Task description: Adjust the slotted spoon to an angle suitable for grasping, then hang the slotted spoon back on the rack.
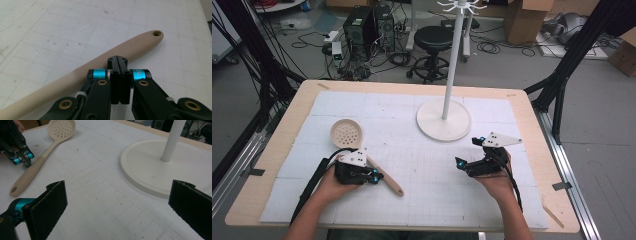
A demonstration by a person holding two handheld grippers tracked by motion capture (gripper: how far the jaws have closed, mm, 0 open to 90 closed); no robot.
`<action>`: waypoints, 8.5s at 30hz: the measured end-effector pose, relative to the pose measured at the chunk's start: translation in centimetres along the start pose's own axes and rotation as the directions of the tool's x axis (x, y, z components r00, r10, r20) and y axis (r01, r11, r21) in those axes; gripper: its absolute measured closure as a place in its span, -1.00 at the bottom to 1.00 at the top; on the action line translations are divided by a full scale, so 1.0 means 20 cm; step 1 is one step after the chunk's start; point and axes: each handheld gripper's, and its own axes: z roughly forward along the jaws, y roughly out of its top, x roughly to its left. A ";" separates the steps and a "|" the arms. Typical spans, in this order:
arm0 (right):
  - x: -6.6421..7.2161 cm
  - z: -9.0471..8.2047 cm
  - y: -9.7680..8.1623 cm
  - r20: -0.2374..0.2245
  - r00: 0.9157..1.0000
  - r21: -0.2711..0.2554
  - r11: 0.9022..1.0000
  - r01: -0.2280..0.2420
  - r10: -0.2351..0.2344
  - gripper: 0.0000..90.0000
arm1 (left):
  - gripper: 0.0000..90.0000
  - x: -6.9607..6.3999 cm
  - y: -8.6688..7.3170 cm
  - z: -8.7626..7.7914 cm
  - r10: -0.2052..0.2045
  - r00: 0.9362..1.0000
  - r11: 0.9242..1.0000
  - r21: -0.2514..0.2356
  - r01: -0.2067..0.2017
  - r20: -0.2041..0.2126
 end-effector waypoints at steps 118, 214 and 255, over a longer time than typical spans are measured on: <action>-0.07 -0.03 -0.02 0.004 0.999 -0.056 0.998 -0.043 0.043 -0.98 | -0.85 0.21 0.23 -0.21 -0.047 0.982 0.946 -0.325 -0.015 -0.182; -0.06 -0.04 -0.02 0.003 0.999 -0.048 0.998 -0.045 0.045 -0.99 | 0.65 0.23 0.51 -0.19 0.068 0.984 0.997 0.033 -0.064 -0.166; -0.07 -0.05 -0.03 -0.003 0.998 -0.055 0.997 -0.061 0.061 -0.99 | 0.65 0.38 0.96 -0.47 0.007 0.977 0.976 -0.213 -0.054 -0.213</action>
